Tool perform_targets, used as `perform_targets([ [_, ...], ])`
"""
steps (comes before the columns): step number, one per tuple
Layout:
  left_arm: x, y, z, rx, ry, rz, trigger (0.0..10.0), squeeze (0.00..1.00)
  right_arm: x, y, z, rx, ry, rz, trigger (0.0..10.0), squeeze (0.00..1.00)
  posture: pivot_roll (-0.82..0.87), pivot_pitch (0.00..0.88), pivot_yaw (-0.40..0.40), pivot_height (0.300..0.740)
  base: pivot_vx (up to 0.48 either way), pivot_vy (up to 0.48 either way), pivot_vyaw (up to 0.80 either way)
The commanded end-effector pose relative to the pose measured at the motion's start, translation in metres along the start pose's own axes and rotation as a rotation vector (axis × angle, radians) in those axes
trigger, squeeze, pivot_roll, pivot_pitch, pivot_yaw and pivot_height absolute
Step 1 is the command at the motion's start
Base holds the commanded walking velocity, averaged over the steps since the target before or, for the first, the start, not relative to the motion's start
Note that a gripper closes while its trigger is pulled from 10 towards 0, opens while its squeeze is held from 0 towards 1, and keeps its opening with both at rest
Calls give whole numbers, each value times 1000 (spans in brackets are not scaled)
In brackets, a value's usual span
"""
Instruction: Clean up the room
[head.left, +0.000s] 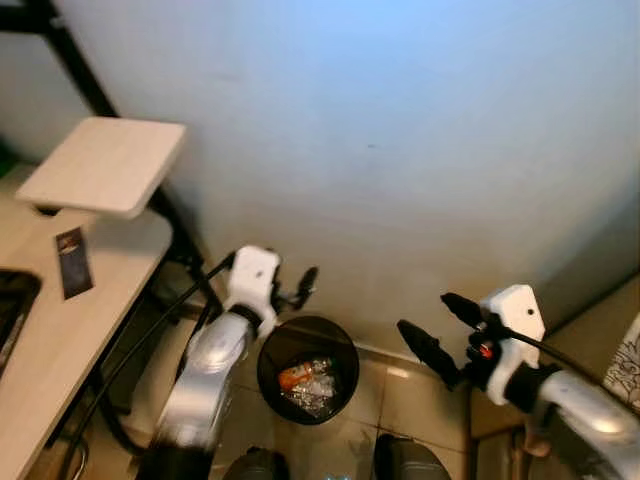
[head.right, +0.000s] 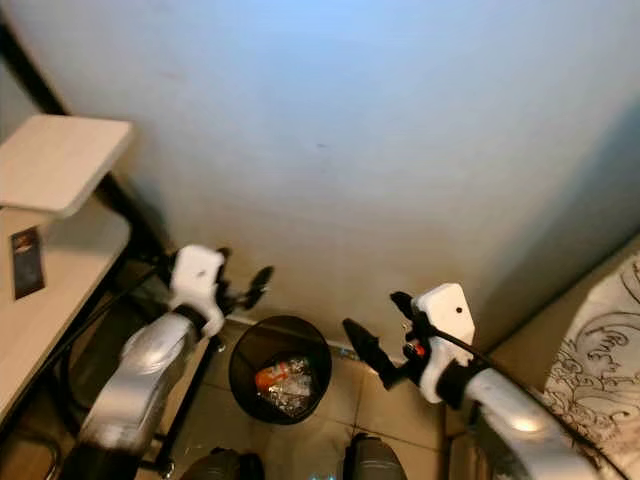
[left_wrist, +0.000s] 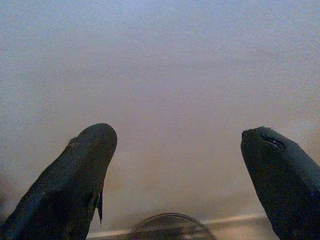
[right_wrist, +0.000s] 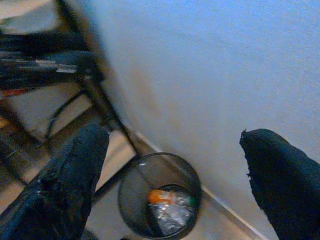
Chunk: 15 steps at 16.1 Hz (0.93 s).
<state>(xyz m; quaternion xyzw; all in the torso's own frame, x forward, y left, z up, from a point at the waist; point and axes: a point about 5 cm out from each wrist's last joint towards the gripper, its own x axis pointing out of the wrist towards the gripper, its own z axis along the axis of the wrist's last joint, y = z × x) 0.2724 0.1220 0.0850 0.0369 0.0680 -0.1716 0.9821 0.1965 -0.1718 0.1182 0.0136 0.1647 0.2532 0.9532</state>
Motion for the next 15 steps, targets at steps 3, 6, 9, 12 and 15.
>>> perform_targets([
  [3,-28,10,18,-50,-14,136,10000,0,6,10,-1,66,-18,-123,10000,0,-68,41,30,740,-171,0,0],
  [6,-49,17,20,-53,52,229,10000,0,15,6,2,119,-43,-230,10000,0,-46,18,19,740,-279,0,0],
  [9,-55,19,25,-39,70,231,10000,0,21,2,5,109,-52,-262,10000,0,-33,0,21,740,-279,0,0],
  [12,-56,18,27,-31,86,235,10000,0,21,-3,5,100,-48,-343,10000,0,-28,0,18,740,0,0,0],
  [15,-66,12,23,-35,106,216,10000,0,21,-3,6,97,-66,-389,10000,0,-14,0,5,740,0,0,0],
])
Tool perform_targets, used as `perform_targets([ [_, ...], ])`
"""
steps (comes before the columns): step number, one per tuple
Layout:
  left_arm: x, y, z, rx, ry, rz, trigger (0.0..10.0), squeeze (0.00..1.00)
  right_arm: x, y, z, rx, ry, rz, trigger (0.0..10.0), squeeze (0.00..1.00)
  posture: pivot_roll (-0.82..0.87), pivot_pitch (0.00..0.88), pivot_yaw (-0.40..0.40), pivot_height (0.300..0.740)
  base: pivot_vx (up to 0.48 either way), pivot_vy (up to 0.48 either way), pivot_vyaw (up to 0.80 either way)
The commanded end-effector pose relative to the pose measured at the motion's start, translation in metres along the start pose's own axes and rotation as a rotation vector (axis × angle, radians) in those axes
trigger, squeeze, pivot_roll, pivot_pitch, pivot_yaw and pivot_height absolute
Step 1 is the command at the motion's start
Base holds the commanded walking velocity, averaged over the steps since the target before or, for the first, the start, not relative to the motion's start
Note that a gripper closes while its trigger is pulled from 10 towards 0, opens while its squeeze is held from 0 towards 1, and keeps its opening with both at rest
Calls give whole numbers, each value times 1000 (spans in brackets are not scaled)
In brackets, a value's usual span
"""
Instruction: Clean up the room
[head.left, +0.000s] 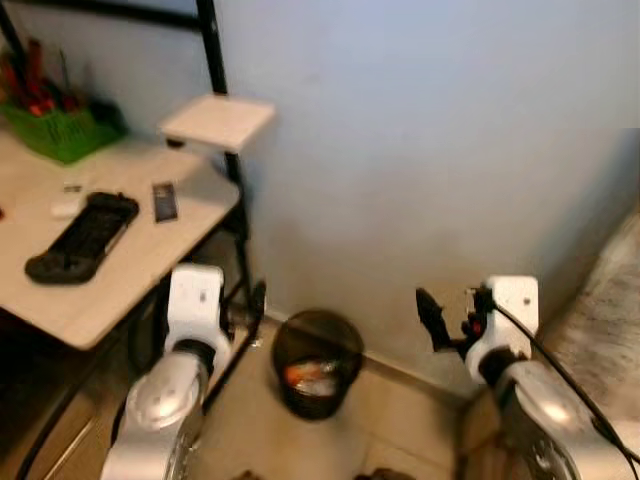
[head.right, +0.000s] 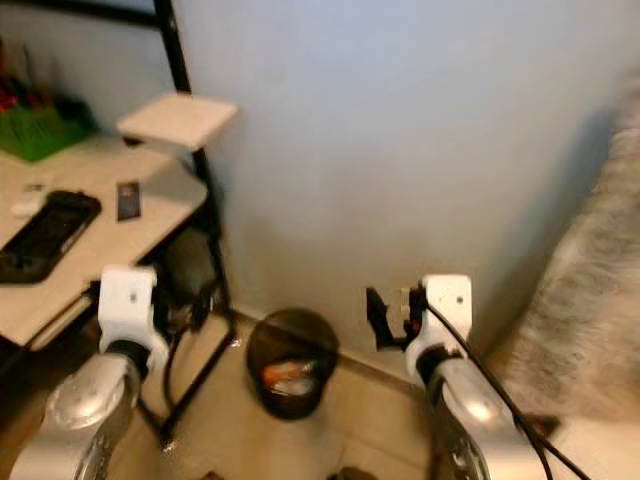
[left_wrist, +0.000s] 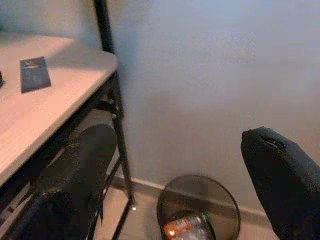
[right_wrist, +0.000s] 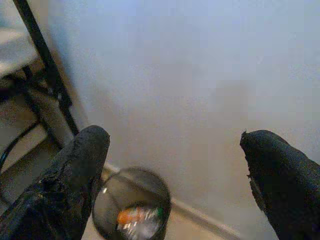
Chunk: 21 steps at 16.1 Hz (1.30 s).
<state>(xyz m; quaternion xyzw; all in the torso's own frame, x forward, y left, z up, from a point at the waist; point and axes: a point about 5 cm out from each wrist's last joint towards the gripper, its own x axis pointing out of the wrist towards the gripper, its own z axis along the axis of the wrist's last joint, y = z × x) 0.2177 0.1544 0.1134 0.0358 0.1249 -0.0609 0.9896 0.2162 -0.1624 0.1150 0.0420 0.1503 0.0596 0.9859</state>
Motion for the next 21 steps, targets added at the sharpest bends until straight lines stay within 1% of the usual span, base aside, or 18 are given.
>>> perform_targets([
  [1,-3,-1,3,11,-10,-11,10000,0,1,0,2,-24,-13,-15,10000,0,-12,0,2,740,0,0,0],
  [2,-3,1,2,14,-6,-12,10000,0,2,0,2,-27,-13,-21,10000,0,-8,0,-3,740,0,0,0],
  [3,-4,3,1,43,-12,-28,10000,0,2,0,5,-31,-33,-34,10000,0,-7,0,-5,740,0,0,-800],
  [4,-4,3,1,43,-8,-32,10000,0,2,-1,6,-44,-46,-49,10000,0,-7,0,-5,740,0,0,-800],
  [5,-5,3,0,43,-6,-34,10000,0,2,-3,9,-39,-62,-66,10000,0,-8,0,-5,740,0,0,-800],
  [6,-6,4,1,54,-12,-33,10000,0,1,-9,15,-49,-93,-117,10000,0,-10,0,-5,740,0,0,-800],
  [7,-6,4,3,68,-25,-29,10000,0,1,-9,16,-6,-103,-101,10000,0,-10,0,-7,740,0,0,-800],
  [8,-7,3,4,65,-36,-45,10000,0,1,-10,17,-6,-111,-113,10000,0,-7,0,-9,740,0,0,-800],
  [9,-8,2,5,62,-46,-59,10000,0,1,-11,18,7,-141,-144,10000,0,-4,0,-13,740,0,0,-800],
  [10,-9,2,5,62,-60,-65,10000,0,2,-14,22,10,-214,-197,10000,0,-3,0,-12,740,0,0,-800],
  [11,-10,1,5,69,-76,-75,10000,0,4,-18,23,-29,-265,-265,10000,0,-1,0,-14,740,0,0,-800],
  [12,-12,-1,2,78,-50,-123,10000,0,5,-18,18,-30,-231,-251,10000,0,2,0,-12,740,0,0,-800],
  [14,-12,2,1,37,-58,-112,10000,0,6,-16,13,-20,-194,-203,10000,0,-1,0,-9,740,0,0,-800],
  [15,-13,5,0,-11,-50,-106,10000,0,5,-12,8,-1,-155,-111,10000,0,-2,0,-6,740,0,0,-800],
  [16,-12,9,-3,-1,-32,-82,10000,0,5,-12,4,-9,-150,-90,10000,0,-2,0,-6,740,0,0,-800],
  [18,-8,13,-1,18,-30,-55,10000,0,6,-13,2,9,-136,-91,10000,0,-2,0,-7,740,0,0,-800],
  [21,-4,11,6,25,-56,-42,10000,0,5,-13,0,-7,-117,-103,10000,0,-2,0,-8,740,0,0,-800],
])
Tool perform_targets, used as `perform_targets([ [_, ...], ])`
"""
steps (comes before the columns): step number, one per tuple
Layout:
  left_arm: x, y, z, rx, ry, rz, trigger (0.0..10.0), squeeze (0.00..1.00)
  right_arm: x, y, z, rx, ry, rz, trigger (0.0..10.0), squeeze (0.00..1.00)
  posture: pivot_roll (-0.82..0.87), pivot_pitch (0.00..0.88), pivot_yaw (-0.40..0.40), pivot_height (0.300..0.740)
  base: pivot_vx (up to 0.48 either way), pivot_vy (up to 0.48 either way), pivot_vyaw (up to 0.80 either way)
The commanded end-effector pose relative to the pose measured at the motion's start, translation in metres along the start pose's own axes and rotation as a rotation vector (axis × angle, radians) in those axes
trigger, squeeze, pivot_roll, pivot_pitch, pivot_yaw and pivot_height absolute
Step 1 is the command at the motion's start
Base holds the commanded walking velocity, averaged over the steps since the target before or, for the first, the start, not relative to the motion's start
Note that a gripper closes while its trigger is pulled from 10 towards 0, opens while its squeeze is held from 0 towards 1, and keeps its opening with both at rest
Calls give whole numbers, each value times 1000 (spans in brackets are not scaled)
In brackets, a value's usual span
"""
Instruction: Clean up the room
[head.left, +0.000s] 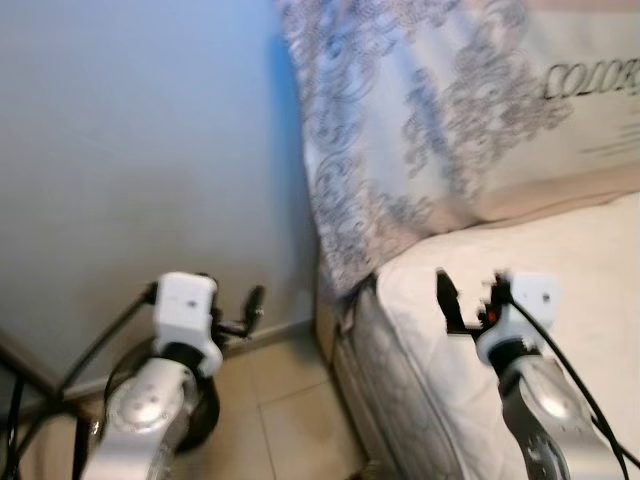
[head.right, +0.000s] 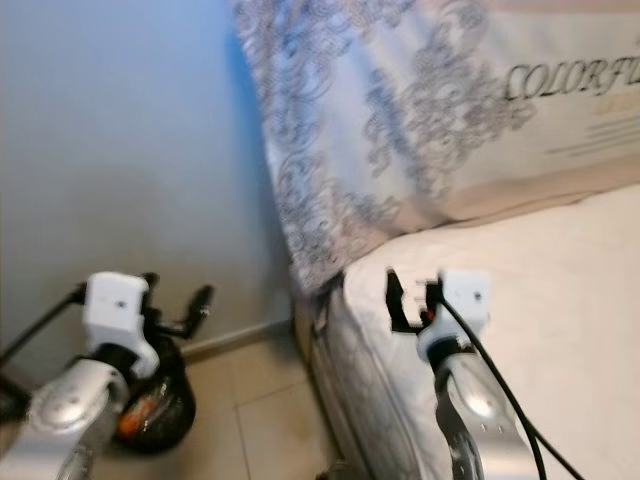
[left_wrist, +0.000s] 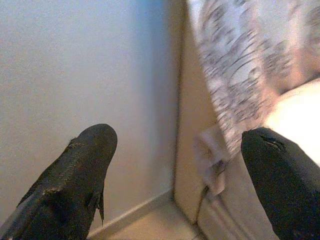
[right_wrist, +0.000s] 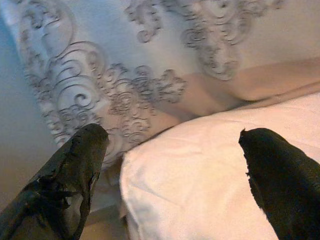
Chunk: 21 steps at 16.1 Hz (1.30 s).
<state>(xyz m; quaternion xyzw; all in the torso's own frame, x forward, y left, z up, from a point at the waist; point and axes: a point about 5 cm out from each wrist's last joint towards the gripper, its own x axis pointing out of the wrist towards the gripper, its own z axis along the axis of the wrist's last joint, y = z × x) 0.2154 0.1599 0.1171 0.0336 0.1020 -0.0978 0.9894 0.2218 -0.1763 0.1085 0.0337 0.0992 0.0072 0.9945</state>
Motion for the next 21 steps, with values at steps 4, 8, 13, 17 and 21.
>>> perform_targets([
  [4,0,5,5,32,-9,33,10000,0,0,4,0,20,9,1,10000,0,1,0,-9,740,0,0,-800],
  [8,1,6,6,32,-18,47,10000,0,-2,3,-2,25,24,-14,10000,0,4,0,-23,740,0,0,-800],
  [13,-2,4,3,30,-8,44,10000,0,-4,3,-3,24,33,-22,10000,0,1,0,-28,740,0,0,-800],
  [17,-1,4,2,35,-8,40,10000,0,-4,2,-4,24,41,-28,10000,0,-2,0,-31,740,0,0,-800],
  [21,-3,4,1,31,-11,47,10000,0,-5,1,-4,8,45,-28,10000,0,-4,0,-37,740,0,0,-800],
])
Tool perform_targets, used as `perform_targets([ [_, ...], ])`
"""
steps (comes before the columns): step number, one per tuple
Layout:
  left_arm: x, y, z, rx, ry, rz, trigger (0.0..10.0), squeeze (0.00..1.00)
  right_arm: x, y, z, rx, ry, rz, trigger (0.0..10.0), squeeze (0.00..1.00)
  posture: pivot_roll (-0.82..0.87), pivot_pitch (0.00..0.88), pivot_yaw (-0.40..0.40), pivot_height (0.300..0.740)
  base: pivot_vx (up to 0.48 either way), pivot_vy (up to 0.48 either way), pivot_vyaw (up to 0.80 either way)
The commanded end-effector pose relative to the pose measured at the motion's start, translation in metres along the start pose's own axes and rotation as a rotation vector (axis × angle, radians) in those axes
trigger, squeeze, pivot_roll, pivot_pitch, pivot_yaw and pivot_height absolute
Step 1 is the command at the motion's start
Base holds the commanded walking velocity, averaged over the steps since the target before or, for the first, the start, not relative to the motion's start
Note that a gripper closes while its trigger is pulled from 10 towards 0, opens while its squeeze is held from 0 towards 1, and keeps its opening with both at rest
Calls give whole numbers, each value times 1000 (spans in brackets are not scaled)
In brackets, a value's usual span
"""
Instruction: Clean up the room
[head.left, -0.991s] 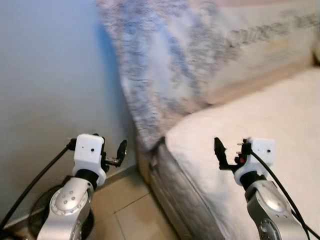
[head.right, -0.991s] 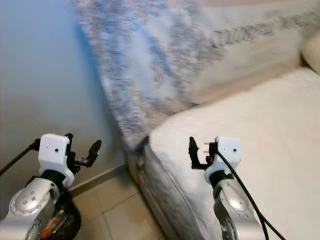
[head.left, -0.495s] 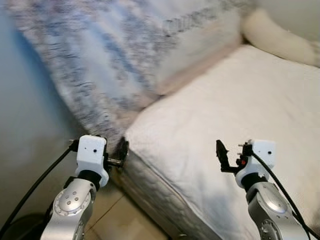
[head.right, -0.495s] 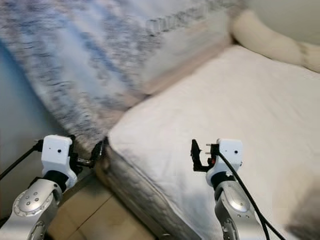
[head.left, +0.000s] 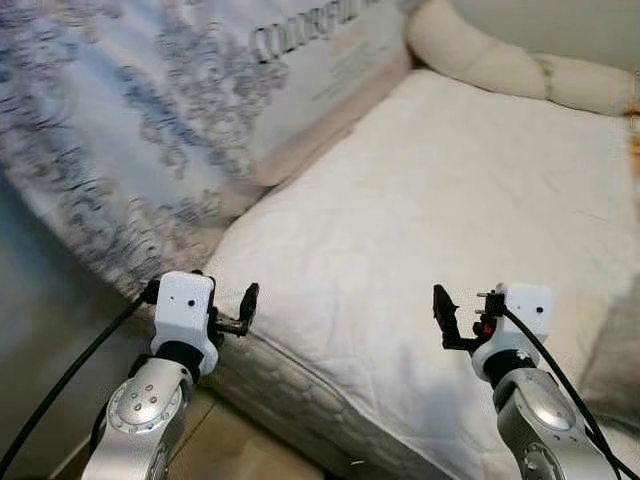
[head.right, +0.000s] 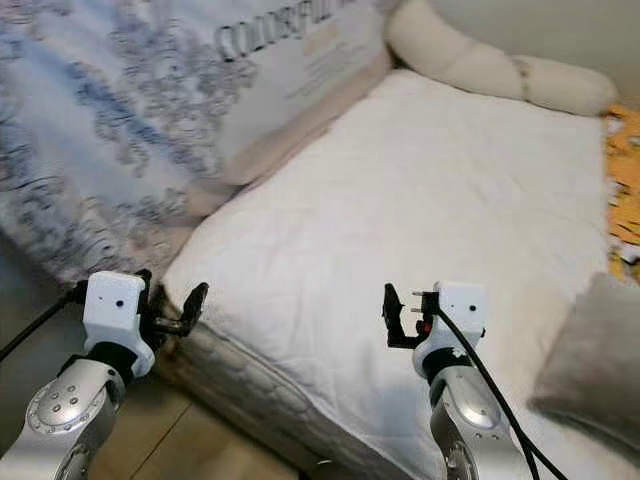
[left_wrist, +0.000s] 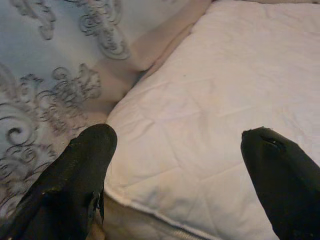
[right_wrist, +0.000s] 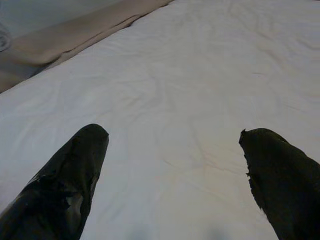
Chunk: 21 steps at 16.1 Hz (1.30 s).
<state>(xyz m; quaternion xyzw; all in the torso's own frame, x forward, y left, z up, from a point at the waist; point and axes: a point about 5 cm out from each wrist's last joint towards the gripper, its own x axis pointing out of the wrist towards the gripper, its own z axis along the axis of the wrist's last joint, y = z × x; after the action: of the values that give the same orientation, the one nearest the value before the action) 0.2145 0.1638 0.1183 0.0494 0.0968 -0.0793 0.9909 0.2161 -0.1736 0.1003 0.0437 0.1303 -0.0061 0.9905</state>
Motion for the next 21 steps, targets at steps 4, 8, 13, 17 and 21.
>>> perform_targets([
  [4,0,0,2,-22,-18,23,10000,0,1,0,8,-38,-20,16,10000,0,-1,0,-45,740,0,0,-800],
  [8,-1,-1,4,-12,-34,11,10000,0,1,1,8,-45,-15,25,10000,0,1,0,-51,740,0,0,-800],
  [13,0,-3,4,-14,-37,6,10000,0,1,1,8,-50,-11,25,10000,0,-4,0,-49,740,0,-284,-800],
  [17,2,-3,5,-8,-38,9,10000,0,1,0,8,-54,-6,25,10000,0,-2,0,-50,740,0,-285,-800],
  [21,4,-3,6,-1,-41,16,10000,0,5,-2,8,-62,-3,28,10000,0,-3,0,-44,740,0,-256,-800],
])
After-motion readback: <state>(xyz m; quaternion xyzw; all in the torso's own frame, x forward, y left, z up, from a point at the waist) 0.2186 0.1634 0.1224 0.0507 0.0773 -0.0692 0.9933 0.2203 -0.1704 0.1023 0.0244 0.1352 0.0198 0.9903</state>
